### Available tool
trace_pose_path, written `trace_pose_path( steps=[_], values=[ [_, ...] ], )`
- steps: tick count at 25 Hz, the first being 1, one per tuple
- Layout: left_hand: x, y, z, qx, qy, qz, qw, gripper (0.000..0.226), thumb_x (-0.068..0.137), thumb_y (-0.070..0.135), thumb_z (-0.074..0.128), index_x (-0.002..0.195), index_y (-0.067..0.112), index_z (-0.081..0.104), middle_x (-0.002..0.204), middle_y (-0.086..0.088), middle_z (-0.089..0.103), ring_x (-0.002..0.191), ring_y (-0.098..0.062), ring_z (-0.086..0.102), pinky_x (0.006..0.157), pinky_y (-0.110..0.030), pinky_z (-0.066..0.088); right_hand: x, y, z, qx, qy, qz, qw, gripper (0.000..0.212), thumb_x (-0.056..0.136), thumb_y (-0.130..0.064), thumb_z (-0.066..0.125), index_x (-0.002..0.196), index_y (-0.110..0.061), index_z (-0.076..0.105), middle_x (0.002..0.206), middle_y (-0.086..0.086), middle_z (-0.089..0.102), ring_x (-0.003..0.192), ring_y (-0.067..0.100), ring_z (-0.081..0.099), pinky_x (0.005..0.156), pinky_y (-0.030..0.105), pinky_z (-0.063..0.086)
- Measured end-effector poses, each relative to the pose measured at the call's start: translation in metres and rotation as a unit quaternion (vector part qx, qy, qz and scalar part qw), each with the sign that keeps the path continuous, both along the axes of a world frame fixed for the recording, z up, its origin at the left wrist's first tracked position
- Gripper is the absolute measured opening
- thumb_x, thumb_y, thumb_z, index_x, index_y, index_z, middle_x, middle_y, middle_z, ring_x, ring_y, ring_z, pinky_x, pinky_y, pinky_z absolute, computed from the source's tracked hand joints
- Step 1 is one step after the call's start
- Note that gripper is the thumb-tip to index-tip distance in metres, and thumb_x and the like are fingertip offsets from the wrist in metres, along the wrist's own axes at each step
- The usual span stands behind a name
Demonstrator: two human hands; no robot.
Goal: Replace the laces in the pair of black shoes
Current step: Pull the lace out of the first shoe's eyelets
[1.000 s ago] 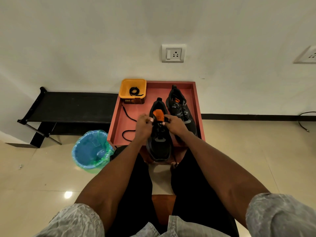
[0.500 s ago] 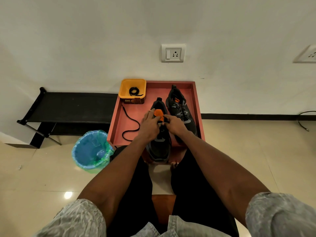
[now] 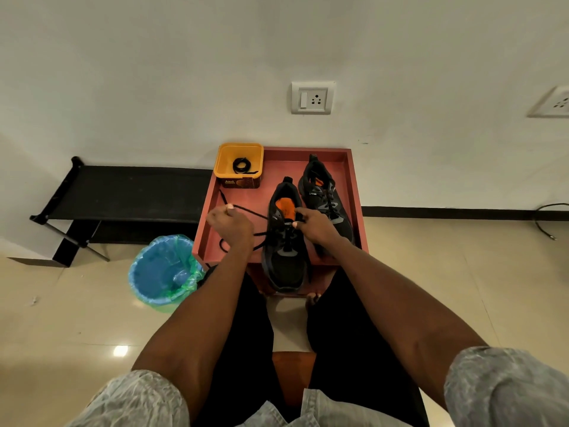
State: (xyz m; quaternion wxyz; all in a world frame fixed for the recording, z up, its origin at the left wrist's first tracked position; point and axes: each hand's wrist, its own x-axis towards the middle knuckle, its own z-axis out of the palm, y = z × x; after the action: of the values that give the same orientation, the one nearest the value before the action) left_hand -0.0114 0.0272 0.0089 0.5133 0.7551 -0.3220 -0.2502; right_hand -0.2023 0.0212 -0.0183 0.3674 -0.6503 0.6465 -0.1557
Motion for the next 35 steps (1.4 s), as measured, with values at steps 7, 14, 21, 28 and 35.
trace_pose_path(
  steps=[7,14,21,28,35],
  values=[
    [-0.016,0.004,-0.007,0.028,-0.311,-0.396,0.864,0.03,0.095,0.014,0.055,0.123,0.017,0.066,0.158,-0.012,0.025,0.146,-0.031,0.019,0.118,-0.045,0.023,0.004,-0.001,0.0,-0.003,0.009,-0.001,1.0,0.046,0.096,-0.029,0.06,0.141,-0.023,0.053,0.111,0.007,0.069,0.097,0.025,0.065,0.081,0.035,0.049],
    [-0.028,0.006,-0.021,0.049,-0.237,-0.474,0.847,0.018,0.096,0.009,0.053,0.099,0.001,0.069,0.152,-0.012,0.034,0.129,-0.03,0.042,0.102,-0.037,0.039,0.003,-0.002,-0.001,0.0,0.006,-0.001,1.0,0.047,0.096,-0.028,0.061,0.141,-0.023,0.053,0.11,0.009,0.07,0.099,0.026,0.065,0.076,0.032,0.045],
    [0.01,-0.006,0.005,-0.01,-0.064,-0.025,0.998,0.019,0.098,0.007,0.045,0.11,-0.001,0.057,0.133,-0.014,0.041,0.11,-0.024,0.052,0.096,-0.035,0.049,0.001,-0.002,0.0,0.003,0.008,-0.005,1.0,0.055,0.097,-0.028,0.062,0.148,-0.017,0.045,0.137,0.012,0.059,0.123,0.029,0.057,0.1,0.041,0.046],
    [-0.021,0.004,-0.01,0.046,-0.316,-0.426,0.847,0.035,0.093,0.012,0.056,0.128,0.015,0.064,0.156,-0.013,0.03,0.143,-0.034,0.024,0.117,-0.044,0.024,0.004,0.001,0.004,0.007,0.009,-0.002,1.0,0.044,0.095,-0.029,0.061,0.138,-0.026,0.056,0.115,0.006,0.07,0.102,0.024,0.065,0.082,0.035,0.049],
    [-0.026,-0.001,-0.019,0.053,-0.312,-0.514,0.798,0.024,0.097,0.011,0.052,0.108,0.0,0.071,0.148,-0.016,0.039,0.129,-0.033,0.042,0.103,-0.036,0.038,0.008,0.002,0.007,-0.003,0.017,-0.004,1.0,0.046,0.095,-0.03,0.062,0.141,-0.029,0.054,0.107,0.008,0.071,0.097,0.027,0.067,0.082,0.04,0.054]
  ],
)
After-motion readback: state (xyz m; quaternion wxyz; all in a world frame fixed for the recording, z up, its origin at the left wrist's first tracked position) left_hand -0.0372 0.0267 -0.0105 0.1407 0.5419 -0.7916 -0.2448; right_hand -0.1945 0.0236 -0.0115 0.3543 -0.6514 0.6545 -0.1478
